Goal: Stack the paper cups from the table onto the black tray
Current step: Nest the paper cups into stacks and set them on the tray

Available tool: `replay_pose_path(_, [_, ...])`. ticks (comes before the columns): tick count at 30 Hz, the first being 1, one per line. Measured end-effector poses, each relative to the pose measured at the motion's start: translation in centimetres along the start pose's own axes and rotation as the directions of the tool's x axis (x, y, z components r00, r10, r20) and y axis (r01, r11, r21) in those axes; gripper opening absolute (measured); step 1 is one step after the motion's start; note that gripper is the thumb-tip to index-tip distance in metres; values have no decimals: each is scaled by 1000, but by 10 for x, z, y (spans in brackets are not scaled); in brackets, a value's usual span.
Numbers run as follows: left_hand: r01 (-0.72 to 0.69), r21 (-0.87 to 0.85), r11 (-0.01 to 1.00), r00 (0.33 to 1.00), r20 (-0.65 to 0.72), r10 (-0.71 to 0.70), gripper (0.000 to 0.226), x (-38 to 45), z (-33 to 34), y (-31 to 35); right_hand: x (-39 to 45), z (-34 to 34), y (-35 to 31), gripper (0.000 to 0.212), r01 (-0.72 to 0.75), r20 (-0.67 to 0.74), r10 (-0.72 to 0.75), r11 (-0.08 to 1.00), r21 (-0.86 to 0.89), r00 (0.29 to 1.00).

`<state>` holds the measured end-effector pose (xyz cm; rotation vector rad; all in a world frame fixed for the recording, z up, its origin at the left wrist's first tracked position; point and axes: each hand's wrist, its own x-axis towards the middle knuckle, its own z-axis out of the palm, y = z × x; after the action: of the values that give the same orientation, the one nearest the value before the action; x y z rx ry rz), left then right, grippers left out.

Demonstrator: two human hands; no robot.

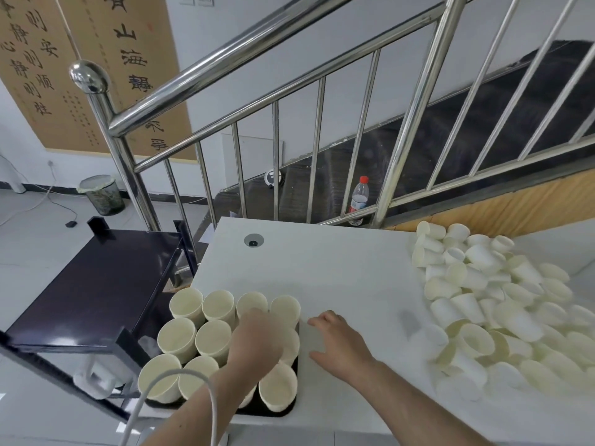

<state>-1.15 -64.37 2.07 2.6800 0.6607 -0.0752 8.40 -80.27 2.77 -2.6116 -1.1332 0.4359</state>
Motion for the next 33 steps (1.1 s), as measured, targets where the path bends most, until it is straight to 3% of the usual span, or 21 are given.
replay_pose_path(18, [-231,-67,971,965,108,237,57,-20,67,199,-134,-50,180,54,-274,-112,271,962,-5,956])
replay_pose_path(33, [-348,-105,932,898,247,363,64,84,126,279,-85,-75,280,54,-415,-56,414,910,7,908])
